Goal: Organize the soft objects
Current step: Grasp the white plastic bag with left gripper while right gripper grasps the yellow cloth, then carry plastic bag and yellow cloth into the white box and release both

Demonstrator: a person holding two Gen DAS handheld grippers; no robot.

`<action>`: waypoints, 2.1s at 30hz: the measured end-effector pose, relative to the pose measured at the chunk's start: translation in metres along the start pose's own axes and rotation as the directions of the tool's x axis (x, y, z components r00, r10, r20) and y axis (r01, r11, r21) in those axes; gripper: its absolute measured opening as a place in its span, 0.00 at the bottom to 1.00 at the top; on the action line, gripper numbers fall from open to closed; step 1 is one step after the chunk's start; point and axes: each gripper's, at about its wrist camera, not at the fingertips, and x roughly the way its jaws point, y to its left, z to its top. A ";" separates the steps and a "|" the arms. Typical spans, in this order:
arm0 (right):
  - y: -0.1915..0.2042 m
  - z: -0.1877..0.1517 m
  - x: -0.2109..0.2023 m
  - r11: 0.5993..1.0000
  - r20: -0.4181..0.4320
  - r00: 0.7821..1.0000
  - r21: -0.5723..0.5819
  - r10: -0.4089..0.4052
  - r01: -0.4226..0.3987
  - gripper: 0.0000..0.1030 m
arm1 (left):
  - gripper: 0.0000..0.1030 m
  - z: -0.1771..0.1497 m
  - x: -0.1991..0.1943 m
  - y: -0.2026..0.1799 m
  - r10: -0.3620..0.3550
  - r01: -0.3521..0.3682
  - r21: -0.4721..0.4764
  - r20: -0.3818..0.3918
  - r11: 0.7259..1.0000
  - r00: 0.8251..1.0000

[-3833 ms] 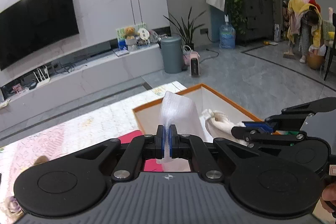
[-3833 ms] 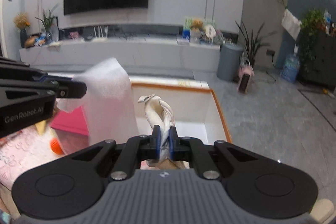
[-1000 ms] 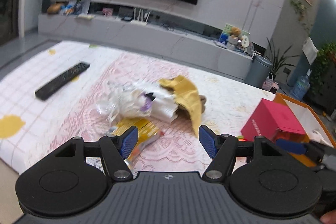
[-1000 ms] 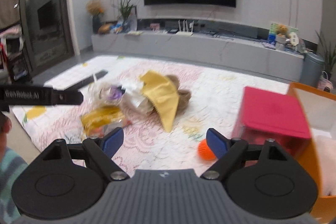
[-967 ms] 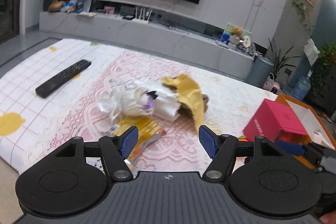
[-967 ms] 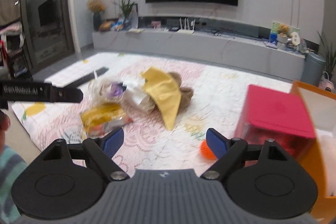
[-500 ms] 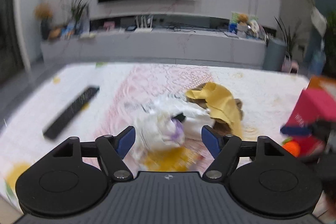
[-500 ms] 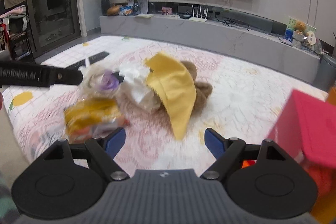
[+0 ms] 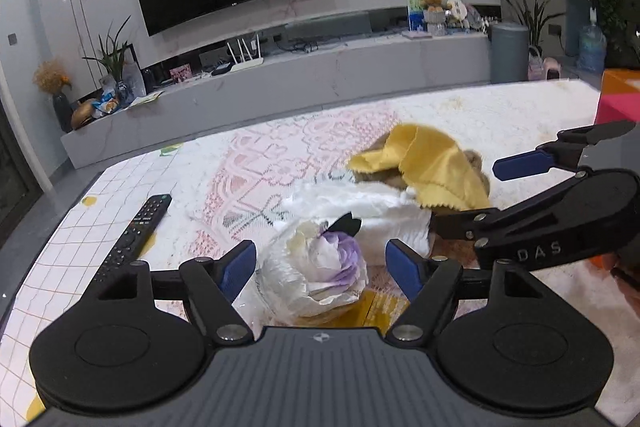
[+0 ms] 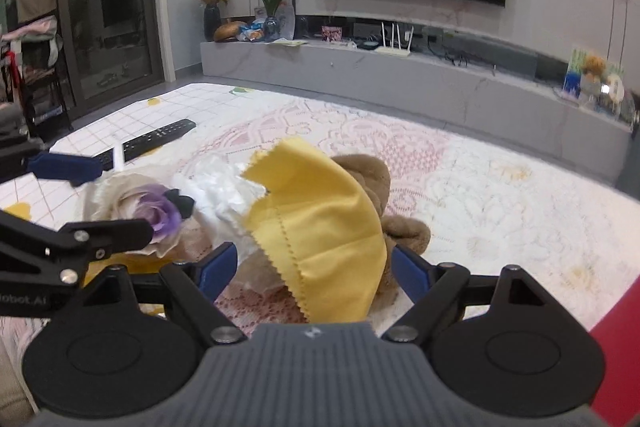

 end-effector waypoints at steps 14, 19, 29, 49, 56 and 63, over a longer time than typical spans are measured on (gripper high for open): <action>-0.004 -0.010 0.012 0.999 -0.032 0.999 0.032 0.013 -0.012 0.24 | 0.81 -0.009 0.022 -0.032 0.167 -0.169 0.243 0.029 0.955 0.985; 0.010 -0.012 0.003 0.999 -0.031 0.999 0.011 0.038 -0.038 0.04 | 0.59 -0.007 0.017 -0.031 0.166 -0.173 0.225 0.048 0.959 0.985; 0.016 -0.010 -0.012 0.998 -0.011 0.998 0.023 0.057 -0.056 0.00 | 0.39 0.002 -0.002 -0.017 0.223 -0.243 0.137 0.147 0.960 0.964; 0.004 0.019 -0.011 0.995 0.111 0.994 0.104 0.000 -0.012 0.80 | 0.39 0.016 -0.003 -0.027 0.211 -0.213 0.020 0.097 0.977 0.973; -0.016 0.017 0.024 0.982 0.074 0.997 0.183 0.035 -0.048 0.38 | 0.39 0.013 0.003 -0.026 0.205 -0.207 0.024 0.076 0.978 0.976; -0.015 0.006 0.017 0.983 0.067 0.997 0.172 0.048 -0.059 0.00 | 0.39 0.012 0.001 -0.025 0.195 -0.198 0.026 0.074 0.980 0.978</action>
